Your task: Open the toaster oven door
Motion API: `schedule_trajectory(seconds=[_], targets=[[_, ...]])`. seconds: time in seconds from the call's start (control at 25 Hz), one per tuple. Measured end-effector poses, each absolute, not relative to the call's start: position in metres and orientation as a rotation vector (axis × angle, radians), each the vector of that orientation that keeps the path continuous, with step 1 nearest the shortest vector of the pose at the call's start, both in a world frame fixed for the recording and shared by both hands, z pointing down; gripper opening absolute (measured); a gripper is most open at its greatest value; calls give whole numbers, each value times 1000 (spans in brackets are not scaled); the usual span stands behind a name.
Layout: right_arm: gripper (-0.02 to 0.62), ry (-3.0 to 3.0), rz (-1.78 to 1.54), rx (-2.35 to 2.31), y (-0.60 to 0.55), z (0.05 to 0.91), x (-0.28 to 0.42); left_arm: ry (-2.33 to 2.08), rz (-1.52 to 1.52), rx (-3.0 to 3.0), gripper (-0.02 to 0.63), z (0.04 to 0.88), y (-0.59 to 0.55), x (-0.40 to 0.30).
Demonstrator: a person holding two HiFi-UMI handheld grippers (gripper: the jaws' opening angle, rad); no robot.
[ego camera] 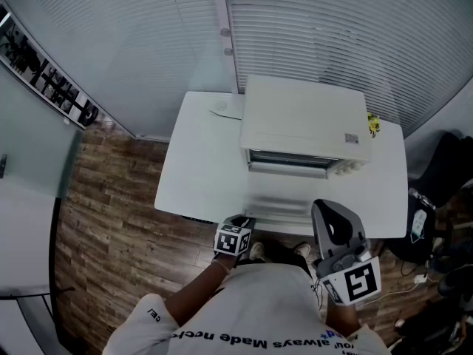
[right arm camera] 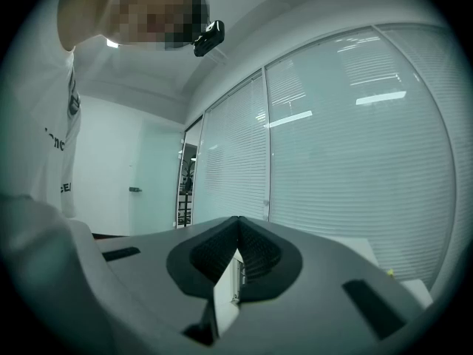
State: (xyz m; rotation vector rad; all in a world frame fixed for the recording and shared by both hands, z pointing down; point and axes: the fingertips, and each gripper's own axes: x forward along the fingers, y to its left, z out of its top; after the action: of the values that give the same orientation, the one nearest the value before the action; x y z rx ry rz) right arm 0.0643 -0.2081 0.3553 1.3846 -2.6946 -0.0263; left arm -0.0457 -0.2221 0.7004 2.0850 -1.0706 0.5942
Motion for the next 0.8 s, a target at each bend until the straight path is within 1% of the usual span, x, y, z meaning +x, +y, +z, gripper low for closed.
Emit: schedule_trajectory(seconds=[0.8], targets=[[8, -2680, -17, 1404, -210, 357, 71, -1032, 686, 1976, 92, 752, -208, -47]])
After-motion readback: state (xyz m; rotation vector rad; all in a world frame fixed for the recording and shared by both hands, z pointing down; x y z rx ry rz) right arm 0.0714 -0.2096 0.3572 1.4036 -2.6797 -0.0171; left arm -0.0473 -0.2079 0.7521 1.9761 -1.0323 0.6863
